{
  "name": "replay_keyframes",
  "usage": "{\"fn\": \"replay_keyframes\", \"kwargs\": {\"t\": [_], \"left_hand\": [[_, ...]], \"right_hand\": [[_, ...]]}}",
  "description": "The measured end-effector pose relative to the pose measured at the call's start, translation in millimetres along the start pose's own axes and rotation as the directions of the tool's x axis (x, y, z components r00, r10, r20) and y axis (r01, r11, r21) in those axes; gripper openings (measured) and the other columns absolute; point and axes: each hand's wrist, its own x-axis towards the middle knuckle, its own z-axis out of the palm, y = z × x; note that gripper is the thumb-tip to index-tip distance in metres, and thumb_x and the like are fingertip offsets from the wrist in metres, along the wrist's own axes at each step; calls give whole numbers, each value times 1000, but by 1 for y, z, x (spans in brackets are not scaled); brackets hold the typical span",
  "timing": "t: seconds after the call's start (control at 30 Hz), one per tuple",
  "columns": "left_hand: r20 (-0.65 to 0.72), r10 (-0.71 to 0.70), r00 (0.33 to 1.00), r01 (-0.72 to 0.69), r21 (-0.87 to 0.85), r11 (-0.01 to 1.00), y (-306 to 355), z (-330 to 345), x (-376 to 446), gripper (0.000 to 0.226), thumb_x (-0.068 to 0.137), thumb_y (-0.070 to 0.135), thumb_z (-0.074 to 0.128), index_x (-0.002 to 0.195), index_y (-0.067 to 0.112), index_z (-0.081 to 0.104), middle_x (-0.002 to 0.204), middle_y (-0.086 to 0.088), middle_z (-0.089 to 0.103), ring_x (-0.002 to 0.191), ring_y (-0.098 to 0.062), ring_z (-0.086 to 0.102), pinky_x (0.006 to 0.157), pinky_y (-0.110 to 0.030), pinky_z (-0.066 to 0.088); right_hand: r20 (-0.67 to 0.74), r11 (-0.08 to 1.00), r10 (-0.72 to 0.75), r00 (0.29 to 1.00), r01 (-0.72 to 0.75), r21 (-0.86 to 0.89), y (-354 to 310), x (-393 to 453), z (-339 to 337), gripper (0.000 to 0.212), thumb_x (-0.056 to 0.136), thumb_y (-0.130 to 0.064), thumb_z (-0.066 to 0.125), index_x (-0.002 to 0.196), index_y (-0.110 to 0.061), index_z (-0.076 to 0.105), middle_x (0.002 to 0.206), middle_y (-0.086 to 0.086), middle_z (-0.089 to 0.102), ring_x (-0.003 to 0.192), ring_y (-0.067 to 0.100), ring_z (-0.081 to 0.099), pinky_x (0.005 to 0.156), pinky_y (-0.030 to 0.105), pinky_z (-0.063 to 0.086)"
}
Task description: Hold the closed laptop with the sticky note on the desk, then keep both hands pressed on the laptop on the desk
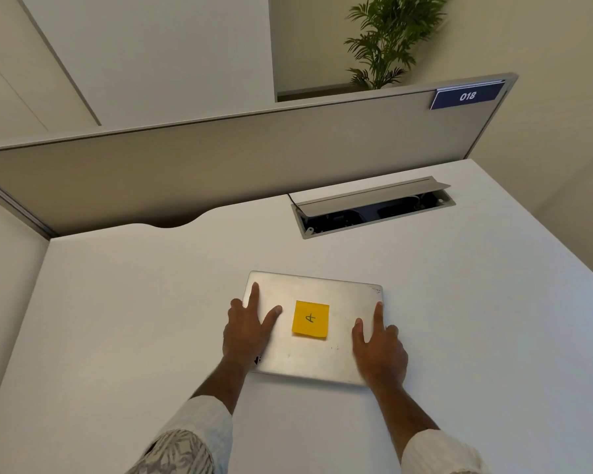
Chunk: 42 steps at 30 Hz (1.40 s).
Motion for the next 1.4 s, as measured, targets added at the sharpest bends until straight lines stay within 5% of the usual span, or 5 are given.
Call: {"fn": "replay_keyframes", "kwargs": {"t": [0.37, 1.4], "left_hand": [[-91, 79, 993, -46, 324, 945, -3, 4, -12, 77, 94, 69, 25, 157, 24, 18, 114, -11, 49, 96, -26, 55, 64, -37, 52], [-106, 67, 992, -22, 375, 927, 1, 6, -15, 74, 96, 64, 28, 157, 22, 20, 110, -11, 50, 90, -25, 52, 63, -36, 44]], "right_hand": [[18, 997, -22, 1000, 24, -71, -3, -3, -3, 69, 95, -63, 22, 155, -29, 18, 110, 7, 57, 91, 23, 59, 75, 37, 53], [-9, 995, -53, 999, 52, -91, -7, -10, 2, 67, 96, -58, 32, 152, -20, 28, 114, 10, 49, 90, 27, 56, 61, 39, 54]]}}
